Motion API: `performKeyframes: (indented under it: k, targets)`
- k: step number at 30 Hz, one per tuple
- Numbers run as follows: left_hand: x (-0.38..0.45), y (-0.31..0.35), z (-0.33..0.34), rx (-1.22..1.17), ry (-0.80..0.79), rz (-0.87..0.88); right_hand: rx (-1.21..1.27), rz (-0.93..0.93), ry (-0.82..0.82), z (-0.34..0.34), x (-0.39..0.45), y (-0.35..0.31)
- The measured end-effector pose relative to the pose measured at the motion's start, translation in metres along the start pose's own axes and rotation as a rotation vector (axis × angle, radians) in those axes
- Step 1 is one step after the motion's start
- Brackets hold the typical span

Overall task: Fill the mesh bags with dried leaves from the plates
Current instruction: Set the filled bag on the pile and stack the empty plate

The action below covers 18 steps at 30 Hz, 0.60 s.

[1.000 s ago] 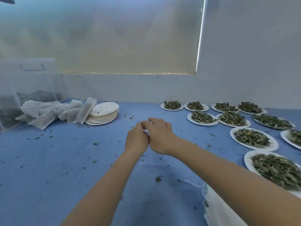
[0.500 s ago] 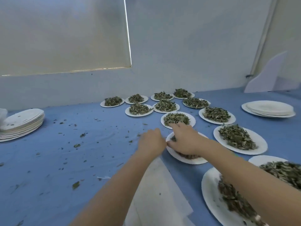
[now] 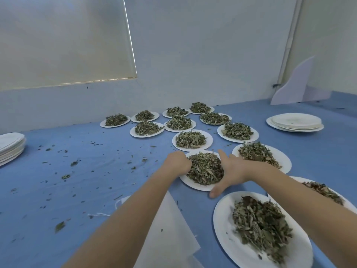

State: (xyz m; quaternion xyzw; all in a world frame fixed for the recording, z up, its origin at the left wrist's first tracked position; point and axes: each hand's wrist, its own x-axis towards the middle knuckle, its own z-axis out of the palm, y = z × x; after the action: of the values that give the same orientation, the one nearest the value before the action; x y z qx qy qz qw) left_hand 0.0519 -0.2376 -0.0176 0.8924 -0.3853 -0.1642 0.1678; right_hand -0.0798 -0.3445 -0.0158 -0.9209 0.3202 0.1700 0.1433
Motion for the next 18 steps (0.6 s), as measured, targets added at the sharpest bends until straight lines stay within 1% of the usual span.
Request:
performKeyframes:
  k: [5,9,12,15,18]
  targets:
    - [-0.003,0.001,-0.001,0.012,-0.005,0.028,0.025,0.015,0.027,0.002,0.003,-0.002]
    - [-0.005,-0.003,-0.016,-0.002,0.075,0.048,0.047,-0.001,0.107,-0.009,-0.001,-0.012]
    - [-0.009,-0.016,-0.037,0.005,0.138,0.043,0.075,-0.04,0.131,-0.02,0.0,-0.033]
    - [-0.013,-0.045,-0.06,0.033,0.203,-0.015,0.064,-0.118,0.168,-0.027,0.01,-0.072]
    - [-0.02,-0.091,-0.082,0.036,0.281,-0.146,0.08,-0.227,0.146,-0.029,0.024,-0.122]
